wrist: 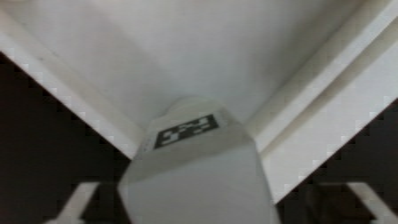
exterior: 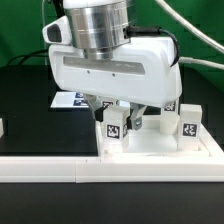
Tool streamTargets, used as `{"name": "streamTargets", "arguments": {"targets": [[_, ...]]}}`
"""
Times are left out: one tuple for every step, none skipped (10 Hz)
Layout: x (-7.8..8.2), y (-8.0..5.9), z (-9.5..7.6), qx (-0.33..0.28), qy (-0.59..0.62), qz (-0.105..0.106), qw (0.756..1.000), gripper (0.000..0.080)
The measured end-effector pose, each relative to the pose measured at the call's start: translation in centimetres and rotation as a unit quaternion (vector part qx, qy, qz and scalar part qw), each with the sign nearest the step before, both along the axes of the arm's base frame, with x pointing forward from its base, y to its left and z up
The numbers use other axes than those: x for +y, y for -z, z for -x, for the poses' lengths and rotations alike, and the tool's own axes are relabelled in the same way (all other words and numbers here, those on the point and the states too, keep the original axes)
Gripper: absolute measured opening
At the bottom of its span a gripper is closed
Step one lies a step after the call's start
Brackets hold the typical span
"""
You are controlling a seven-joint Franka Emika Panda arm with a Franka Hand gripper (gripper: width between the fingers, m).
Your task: Assemble square table
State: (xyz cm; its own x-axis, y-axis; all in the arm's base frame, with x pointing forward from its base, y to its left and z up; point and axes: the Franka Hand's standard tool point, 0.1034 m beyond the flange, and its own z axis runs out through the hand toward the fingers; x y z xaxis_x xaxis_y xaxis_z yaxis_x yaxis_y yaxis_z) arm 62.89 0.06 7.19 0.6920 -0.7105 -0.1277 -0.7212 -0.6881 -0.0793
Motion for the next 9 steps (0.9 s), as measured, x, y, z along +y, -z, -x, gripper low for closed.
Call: {"name": "streamTargets", "arguments": {"targets": [[-0.1, 0.0, 0.0, 0.007, 0.049, 0.002, 0.999, 0.0308], [-0.1, 0.0, 0.0, 0.012, 0.084, 0.004, 0.996, 0.0291], [-0.2, 0.0, 0.0, 0.017, 0.120, 0.005, 0.993, 0.0291], [-0.3, 0.0, 0.0, 0.022, 0.156, 0.006, 0.988, 0.0291], [-0.3, 0.0, 0.0, 0.025, 0.177, 0.007, 0.984, 0.0291], [-0.5, 0.0, -0.1, 0.030, 0.219, 0.008, 0.975, 0.0291], [-1.0, 0.0, -0.1, 0.039, 0.283, 0.011, 0.958, 0.0291], [-1.1, 0.0, 0.0, 0.050, 0.353, 0.014, 0.934, 0.0291], [-1.2, 0.0, 0.0, 0.059, 0.415, 0.015, 0.908, 0.0291]]}}
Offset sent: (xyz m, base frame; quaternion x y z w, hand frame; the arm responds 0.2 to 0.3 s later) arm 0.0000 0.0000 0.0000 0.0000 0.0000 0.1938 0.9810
